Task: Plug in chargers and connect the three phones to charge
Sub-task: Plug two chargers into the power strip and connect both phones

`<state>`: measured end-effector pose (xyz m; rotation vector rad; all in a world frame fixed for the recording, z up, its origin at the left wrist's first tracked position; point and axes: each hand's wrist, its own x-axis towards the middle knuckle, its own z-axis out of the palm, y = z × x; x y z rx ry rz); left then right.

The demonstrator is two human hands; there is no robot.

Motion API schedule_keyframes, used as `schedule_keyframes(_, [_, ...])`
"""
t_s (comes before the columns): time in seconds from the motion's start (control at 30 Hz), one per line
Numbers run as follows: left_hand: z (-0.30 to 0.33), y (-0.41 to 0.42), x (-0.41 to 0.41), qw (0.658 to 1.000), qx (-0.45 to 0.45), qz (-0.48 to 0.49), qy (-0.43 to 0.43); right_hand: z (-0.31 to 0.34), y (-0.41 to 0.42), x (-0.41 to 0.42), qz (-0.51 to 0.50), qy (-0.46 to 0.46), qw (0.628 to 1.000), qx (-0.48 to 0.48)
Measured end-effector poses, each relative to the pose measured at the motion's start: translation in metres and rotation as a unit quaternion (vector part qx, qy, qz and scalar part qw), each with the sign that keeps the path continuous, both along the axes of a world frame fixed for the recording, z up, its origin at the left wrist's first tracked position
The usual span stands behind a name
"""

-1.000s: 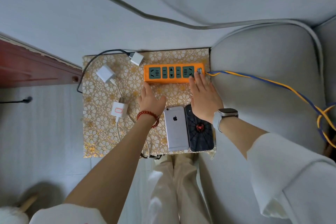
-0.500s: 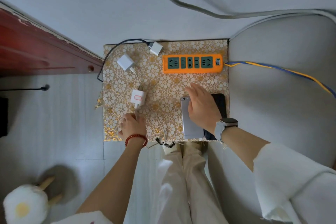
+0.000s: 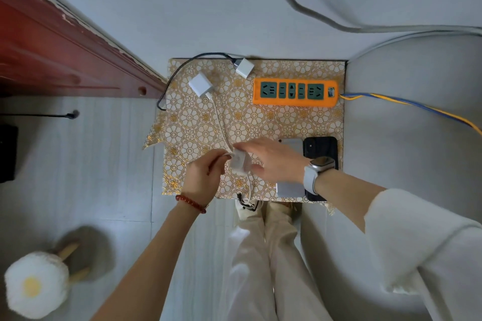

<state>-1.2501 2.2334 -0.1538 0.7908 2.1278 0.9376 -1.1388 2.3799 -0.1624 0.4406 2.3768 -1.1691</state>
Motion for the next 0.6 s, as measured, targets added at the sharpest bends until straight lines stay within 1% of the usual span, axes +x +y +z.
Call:
schedule_keyframes(0.07, [0.006,0.008,-0.003,1.0,0.015,0.003,0.009,0.004,-0.006,0.002,-0.042,0.006,0.998,-0.039])
schedule_keyframes(0.1, [0.009,0.013,-0.004,1.0,0.02,0.001,0.012,0.006,-0.007,0.003,-0.063,0.019,0.997,-0.034])
schedule_keyframes(0.17, [0.013,0.024,-0.004,1.0,0.027,-0.007,0.011,0.009,-0.004,0.005,-0.094,0.049,0.994,0.01])
schedule_keyframes(0.23, [0.016,0.034,-0.002,1.0,0.02,-0.012,-0.004,0.012,0.007,0.008,-0.092,0.072,0.992,0.057])
schedule_keyframes(0.3, [0.017,0.045,-0.002,0.999,0.003,-0.019,-0.043,0.013,0.031,0.014,-0.076,0.084,0.987,0.112])
schedule_keyframes(0.33, [0.018,0.05,-0.001,0.997,-0.007,-0.023,-0.067,0.013,0.045,0.018,-0.085,0.086,0.983,0.136])
schedule_keyframes(0.47, [0.02,0.073,0.001,0.985,-0.014,-0.046,-0.167,0.013,0.103,0.032,-0.193,0.072,0.96,0.192])
schedule_keyframes(0.6, [0.011,0.073,0.002,0.982,-0.04,-0.052,-0.175,0.008,0.131,0.039,-0.324,0.081,0.923,0.192])
